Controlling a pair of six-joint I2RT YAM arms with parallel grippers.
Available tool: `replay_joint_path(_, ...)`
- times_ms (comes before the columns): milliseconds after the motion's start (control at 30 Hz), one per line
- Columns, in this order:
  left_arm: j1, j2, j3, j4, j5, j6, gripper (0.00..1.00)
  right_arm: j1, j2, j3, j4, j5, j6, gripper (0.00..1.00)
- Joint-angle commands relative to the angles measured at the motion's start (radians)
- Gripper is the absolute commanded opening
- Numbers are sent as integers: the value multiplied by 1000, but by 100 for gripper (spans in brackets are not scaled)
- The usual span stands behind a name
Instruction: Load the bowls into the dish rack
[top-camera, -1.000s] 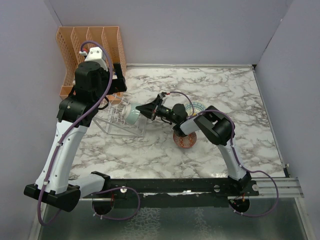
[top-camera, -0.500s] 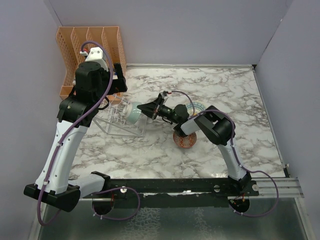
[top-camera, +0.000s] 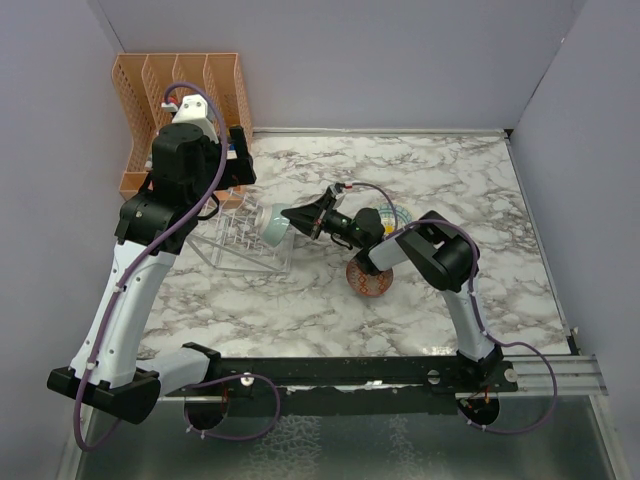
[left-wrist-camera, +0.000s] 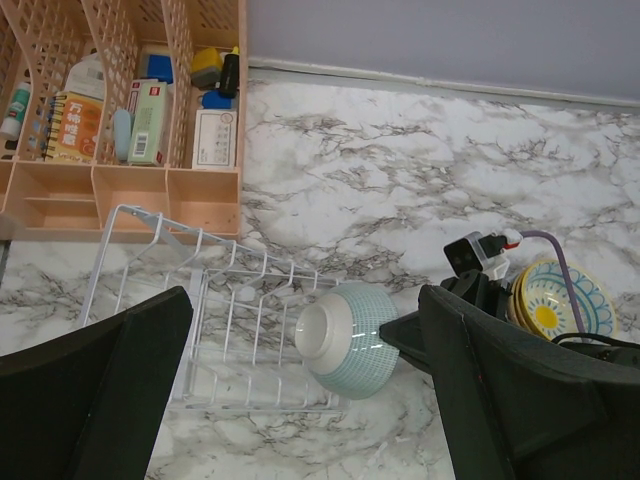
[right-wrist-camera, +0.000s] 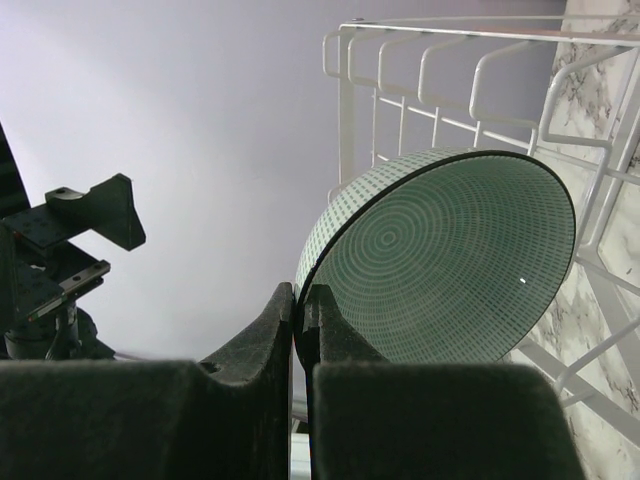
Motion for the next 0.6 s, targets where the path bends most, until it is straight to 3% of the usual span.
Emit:
replay_joint_path(0, -4, -18, -7, 10, 9, 1, 99, 0, -35, 17, 16, 40, -7, 1)
replay_joint_path(567, -4, -17, -14, 5, -2, 12, 99, 0, 60, 93, -29, 11, 39, 1)
